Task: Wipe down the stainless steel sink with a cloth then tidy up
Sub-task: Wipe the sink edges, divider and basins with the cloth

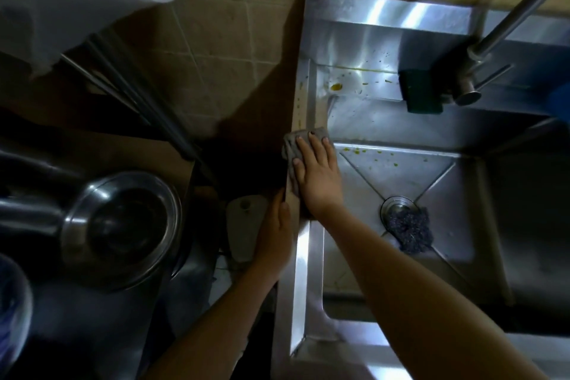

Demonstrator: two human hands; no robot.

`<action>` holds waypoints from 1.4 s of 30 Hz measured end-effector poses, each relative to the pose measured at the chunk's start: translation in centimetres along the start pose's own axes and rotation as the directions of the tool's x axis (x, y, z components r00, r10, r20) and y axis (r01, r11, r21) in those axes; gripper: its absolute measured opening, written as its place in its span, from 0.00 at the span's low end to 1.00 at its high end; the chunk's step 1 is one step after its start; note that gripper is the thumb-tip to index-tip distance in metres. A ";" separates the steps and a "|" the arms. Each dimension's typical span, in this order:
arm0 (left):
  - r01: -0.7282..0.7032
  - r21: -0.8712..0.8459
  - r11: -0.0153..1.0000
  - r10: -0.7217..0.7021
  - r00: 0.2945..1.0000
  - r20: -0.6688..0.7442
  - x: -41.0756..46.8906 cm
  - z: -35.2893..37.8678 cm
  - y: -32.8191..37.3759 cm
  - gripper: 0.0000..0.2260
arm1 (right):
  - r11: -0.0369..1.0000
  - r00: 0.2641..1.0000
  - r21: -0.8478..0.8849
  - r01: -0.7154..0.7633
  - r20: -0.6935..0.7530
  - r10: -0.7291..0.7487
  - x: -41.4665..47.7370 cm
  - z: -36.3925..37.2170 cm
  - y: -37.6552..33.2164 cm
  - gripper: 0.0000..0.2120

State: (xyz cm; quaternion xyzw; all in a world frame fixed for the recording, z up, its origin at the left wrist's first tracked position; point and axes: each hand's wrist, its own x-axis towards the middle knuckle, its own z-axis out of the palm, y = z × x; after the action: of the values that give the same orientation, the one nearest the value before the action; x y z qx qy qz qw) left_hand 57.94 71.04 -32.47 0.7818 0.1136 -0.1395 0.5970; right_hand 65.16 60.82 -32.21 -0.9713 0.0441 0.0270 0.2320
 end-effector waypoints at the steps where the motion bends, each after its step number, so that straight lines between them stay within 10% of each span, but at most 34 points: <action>1: -0.024 0.040 0.999 0.024 1.000 -0.002 0.0 0.1 -0.3 0.18 | 1.000 1.000 -0.007 -0.012 0.016 0.012 0.5 -0.2 0.0 0.31; 42: 0.019 0.078 0.997 -0.018 1.000 -0.005 -0.3 0.2 0.4 0.17 | 0.984 0.988 0.134 -0.121 0.108 0.107 -3.6 -0.3 -0.8 0.25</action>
State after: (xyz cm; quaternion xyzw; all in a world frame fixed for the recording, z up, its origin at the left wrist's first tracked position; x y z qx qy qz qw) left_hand 57.78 70.77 -32.01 0.8037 0.1165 -0.1478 0.5645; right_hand 61.64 61.64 -31.37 -0.9460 0.0896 0.0857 0.2995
